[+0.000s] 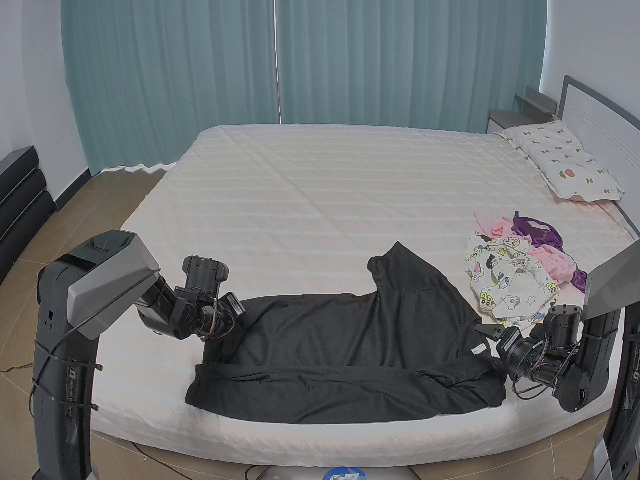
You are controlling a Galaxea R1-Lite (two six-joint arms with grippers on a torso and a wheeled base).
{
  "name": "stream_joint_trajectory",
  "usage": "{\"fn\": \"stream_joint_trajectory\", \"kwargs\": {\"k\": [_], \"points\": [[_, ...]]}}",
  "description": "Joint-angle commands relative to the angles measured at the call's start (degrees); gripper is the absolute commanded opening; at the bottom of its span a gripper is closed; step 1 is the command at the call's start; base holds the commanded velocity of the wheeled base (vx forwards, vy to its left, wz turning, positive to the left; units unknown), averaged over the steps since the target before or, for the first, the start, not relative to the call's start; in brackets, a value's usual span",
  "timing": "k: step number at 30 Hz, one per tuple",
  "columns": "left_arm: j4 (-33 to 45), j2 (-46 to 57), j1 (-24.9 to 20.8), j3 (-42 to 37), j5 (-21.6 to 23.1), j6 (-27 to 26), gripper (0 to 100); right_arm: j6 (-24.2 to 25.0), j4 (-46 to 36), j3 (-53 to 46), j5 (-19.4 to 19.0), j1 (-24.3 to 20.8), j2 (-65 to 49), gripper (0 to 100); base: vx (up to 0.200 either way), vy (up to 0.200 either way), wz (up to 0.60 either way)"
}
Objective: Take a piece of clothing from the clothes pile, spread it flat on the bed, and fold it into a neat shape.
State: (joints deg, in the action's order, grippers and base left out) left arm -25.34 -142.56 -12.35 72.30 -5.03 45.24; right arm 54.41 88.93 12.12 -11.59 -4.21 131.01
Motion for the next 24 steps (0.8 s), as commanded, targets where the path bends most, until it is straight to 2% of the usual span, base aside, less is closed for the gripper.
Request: {"fn": "stream_joint_trajectory", "kwargs": {"k": [1, 8, 24], "points": [[-0.2, -0.5, 1.1, 0.9, -0.2, 0.3, 0, 0.0, 0.0, -0.1, -0.1, 0.0, 0.1, 100, 0.0, 0.0, 0.0], [-0.6, 0.8, 2.9, 1.6, -0.4, 1.0, 0, 0.0, 0.0, -0.3, -0.1, 0.0, 0.1, 100, 0.0, 0.0, 0.0], [3.6, -3.4, 6.4, 11.4, -0.5, -0.3, 0, 0.0, 0.0, -0.3, -0.1, 0.2, 0.2, 100, 0.0, 0.0, 0.0]]}}
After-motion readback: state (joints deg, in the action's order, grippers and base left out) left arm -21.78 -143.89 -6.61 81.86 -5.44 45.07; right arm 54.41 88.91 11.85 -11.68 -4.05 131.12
